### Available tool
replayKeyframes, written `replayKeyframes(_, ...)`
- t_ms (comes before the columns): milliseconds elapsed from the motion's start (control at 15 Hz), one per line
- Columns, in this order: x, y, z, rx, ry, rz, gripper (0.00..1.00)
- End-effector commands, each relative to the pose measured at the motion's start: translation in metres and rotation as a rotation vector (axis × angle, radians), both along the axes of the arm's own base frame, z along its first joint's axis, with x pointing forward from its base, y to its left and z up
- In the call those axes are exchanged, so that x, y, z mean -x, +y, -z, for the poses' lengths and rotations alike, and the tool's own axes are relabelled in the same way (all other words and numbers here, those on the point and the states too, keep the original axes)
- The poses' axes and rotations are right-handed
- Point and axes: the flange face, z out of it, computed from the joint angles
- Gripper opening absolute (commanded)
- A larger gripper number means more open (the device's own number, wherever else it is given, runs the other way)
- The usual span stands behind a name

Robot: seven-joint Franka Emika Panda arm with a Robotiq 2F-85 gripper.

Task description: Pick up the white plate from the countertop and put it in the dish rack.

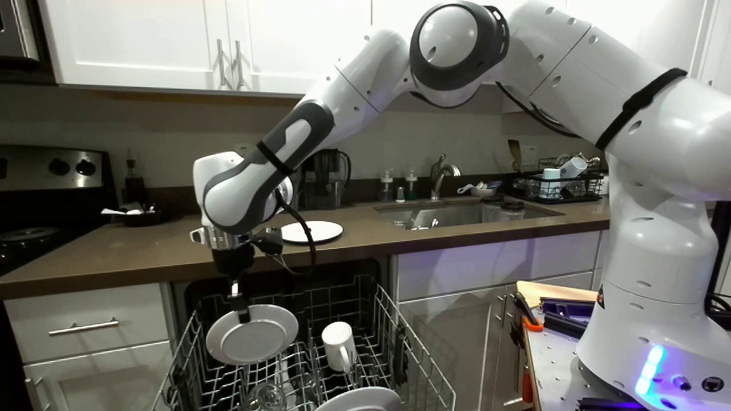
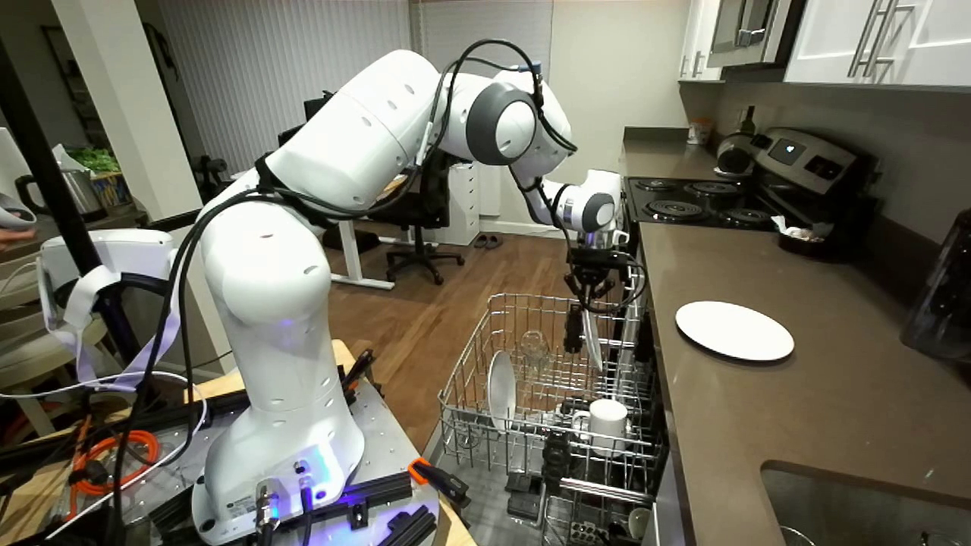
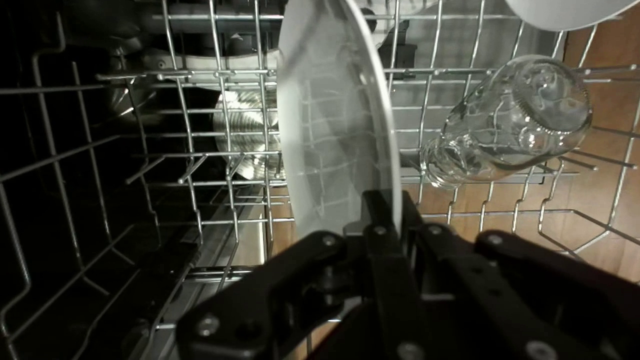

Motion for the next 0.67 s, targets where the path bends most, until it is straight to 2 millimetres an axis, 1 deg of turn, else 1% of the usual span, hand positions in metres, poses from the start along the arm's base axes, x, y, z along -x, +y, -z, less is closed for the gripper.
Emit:
replayKeyframes(0, -0.013, 0.005, -0.001, 0.034, 0.007, 0.046, 0.05)
replayKeyframes(600, -0.015, 0.002, 0.013, 0.057, 0.031, 0.128, 0.05)
